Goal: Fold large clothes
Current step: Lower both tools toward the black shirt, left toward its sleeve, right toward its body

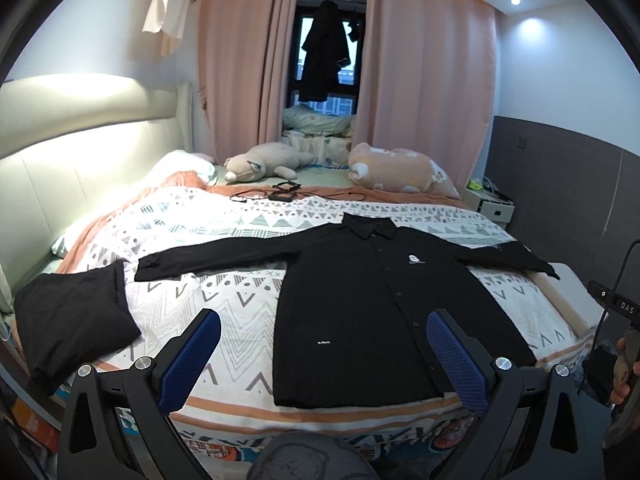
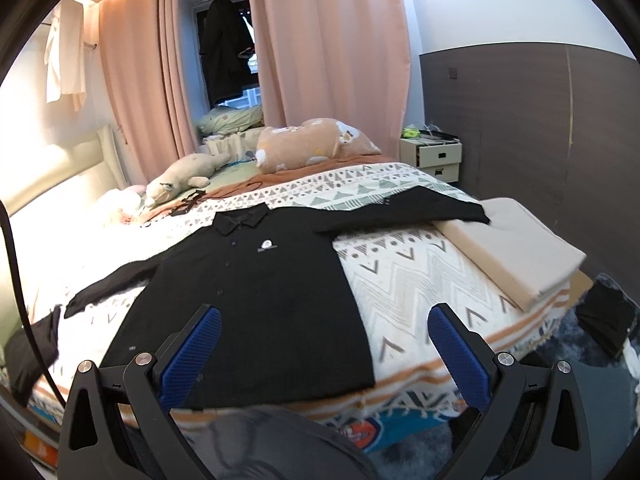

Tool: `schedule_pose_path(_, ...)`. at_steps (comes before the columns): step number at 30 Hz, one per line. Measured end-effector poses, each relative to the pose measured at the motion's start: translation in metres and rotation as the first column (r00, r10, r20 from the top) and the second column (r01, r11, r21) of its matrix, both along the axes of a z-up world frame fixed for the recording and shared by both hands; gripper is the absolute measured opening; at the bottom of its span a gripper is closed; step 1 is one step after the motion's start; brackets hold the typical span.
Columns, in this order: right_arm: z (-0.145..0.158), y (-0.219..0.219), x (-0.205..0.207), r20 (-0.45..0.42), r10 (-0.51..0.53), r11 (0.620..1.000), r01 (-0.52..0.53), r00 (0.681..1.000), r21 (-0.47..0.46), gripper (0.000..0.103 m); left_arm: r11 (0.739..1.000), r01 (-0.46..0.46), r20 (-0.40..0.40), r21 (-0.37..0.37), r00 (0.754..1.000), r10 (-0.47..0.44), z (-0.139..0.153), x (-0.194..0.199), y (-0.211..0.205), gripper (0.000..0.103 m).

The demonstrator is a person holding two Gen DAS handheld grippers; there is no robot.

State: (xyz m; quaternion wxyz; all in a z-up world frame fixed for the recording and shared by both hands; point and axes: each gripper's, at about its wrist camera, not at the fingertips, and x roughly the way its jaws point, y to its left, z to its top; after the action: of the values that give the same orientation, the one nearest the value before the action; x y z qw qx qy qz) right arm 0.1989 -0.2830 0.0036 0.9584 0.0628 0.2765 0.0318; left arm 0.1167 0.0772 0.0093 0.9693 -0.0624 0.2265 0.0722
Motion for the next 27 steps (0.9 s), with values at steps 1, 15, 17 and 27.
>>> schedule_pose_path(1, -0.001, 0.002, 0.006, -0.002, 0.005, 1.000, -0.005, 1.000, 0.003, 0.103, 1.000, -0.006, -0.003, -0.003, 1.000, 0.006, -0.001, 0.005, 0.003, 0.103)
schedule_pose_path(15, -0.022, 0.075, 0.130, -0.058, 0.100, 0.993, -0.095, 0.993, 0.074, 0.103, 0.990, -0.117, -0.123, -0.077, 0.987, 0.107, -0.030, 0.097, 0.076, 0.102)
schedule_pose_path(17, -0.026, 0.094, 0.151, -0.065, 0.135, 0.988, -0.129, 0.989, 0.088, 0.103, 0.985, -0.148, -0.136, -0.090, 0.981, 0.135, -0.034, 0.107, 0.091, 0.099)
schedule_pose_path(27, -0.047, 0.186, 0.236, -0.108, 0.262, 0.959, -0.247, 0.959, 0.138, 0.103, 0.941, -0.312, -0.217, -0.130, 0.935, 0.280, -0.060, 0.149, 0.176, 0.092)
